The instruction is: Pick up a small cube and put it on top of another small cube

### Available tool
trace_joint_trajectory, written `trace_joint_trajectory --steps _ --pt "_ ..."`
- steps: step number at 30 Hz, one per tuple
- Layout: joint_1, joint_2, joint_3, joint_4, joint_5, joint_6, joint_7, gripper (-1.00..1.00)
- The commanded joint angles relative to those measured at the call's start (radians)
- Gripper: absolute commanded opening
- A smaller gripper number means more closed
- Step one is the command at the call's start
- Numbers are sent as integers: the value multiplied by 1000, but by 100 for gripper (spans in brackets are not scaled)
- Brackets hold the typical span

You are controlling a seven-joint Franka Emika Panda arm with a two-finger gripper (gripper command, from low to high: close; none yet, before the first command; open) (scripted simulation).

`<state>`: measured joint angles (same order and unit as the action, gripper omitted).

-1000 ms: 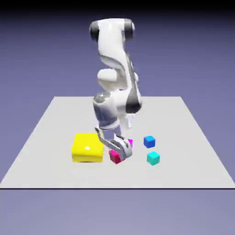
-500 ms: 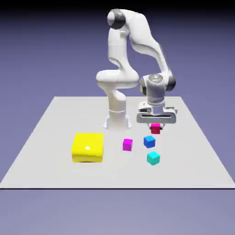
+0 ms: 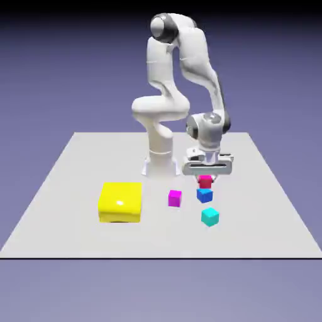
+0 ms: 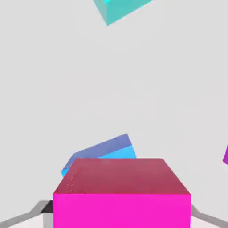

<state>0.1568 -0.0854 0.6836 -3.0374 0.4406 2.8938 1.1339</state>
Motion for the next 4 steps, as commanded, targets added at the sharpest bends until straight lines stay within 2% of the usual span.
trace_joint_trajectory --steps 1,2,4 --pt "-1 14 -1 0 -6 14 4 -100" --pt "-1 14 -1 0 -6 14 4 100" --pt "1 -22 2 1 11 -22 -7 100"
